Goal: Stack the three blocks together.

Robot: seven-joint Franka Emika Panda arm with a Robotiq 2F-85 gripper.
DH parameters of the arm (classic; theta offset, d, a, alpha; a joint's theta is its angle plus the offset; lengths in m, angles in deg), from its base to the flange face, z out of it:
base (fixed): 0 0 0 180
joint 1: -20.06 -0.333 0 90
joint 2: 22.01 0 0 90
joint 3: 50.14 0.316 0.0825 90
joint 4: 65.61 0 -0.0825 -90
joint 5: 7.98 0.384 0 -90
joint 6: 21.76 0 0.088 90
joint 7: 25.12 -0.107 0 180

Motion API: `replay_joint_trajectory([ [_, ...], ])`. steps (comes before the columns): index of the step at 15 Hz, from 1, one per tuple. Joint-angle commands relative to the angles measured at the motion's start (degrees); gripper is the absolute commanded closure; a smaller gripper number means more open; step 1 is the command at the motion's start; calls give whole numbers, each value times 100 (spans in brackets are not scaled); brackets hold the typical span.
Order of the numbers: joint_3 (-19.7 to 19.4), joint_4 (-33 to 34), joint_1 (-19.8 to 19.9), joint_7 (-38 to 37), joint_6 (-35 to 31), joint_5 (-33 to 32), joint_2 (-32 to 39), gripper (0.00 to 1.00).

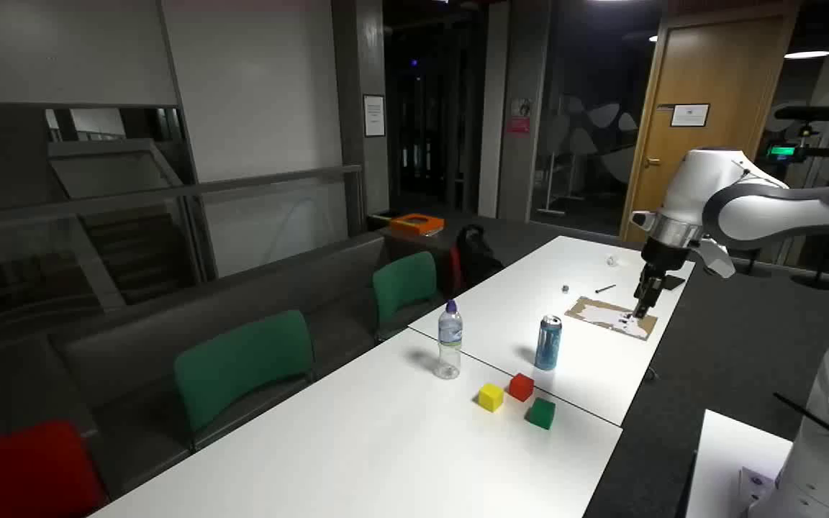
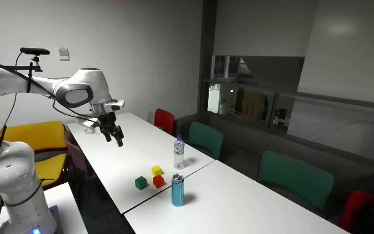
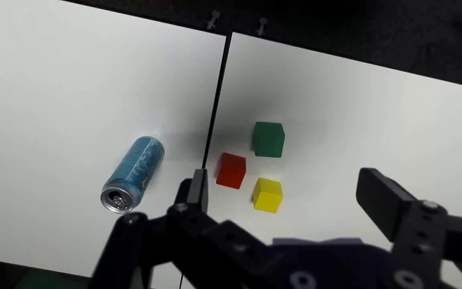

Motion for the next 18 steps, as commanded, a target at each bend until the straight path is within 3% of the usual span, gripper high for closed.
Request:
replay_joint_trajectory([
  [1,-1,15,-6,-4,18,0,2,0],
  [7,6,43,-39,16,-35,10,17,0],
  [13,365,329,-384,-87,-801,57,261,0],
  [18,555,1059,-440,-182,-1386,-2,1328,0],
])
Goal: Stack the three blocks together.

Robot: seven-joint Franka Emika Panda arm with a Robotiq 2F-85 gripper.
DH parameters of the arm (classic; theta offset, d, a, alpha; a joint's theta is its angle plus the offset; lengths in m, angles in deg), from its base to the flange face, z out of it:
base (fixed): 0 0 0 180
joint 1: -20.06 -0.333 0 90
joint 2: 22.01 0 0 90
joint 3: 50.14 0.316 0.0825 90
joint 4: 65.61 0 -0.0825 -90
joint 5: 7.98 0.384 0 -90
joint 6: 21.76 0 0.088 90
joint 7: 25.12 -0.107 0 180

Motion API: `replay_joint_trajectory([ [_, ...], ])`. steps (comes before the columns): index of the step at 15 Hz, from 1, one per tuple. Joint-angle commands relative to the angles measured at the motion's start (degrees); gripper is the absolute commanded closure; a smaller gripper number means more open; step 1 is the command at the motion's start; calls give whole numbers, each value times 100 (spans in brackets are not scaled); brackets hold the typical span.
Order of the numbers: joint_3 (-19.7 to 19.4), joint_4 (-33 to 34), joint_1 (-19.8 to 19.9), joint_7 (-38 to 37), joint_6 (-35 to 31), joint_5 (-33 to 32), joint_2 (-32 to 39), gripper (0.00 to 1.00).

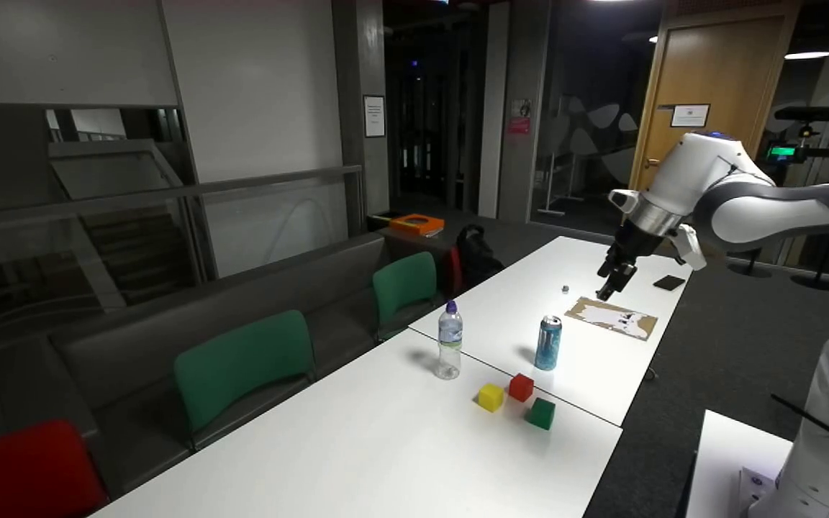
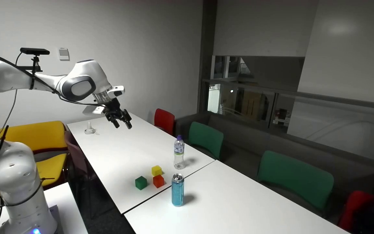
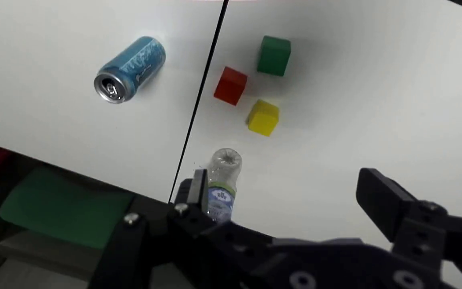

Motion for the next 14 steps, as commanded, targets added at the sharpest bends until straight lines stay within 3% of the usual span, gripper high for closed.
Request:
replay_joint_trajectory([
  [1,-21,870,-38,-86,-158,32,1192,0],
  [6,-334,2053,-142,244,360,613,2681,0],
  [9,-332,2591,-55,377,769,952,3379,0],
  [13,-301,2663,102,625,955,1223,3420,0],
  [14,-180,2524,98,368,725,1059,3492,0],
])
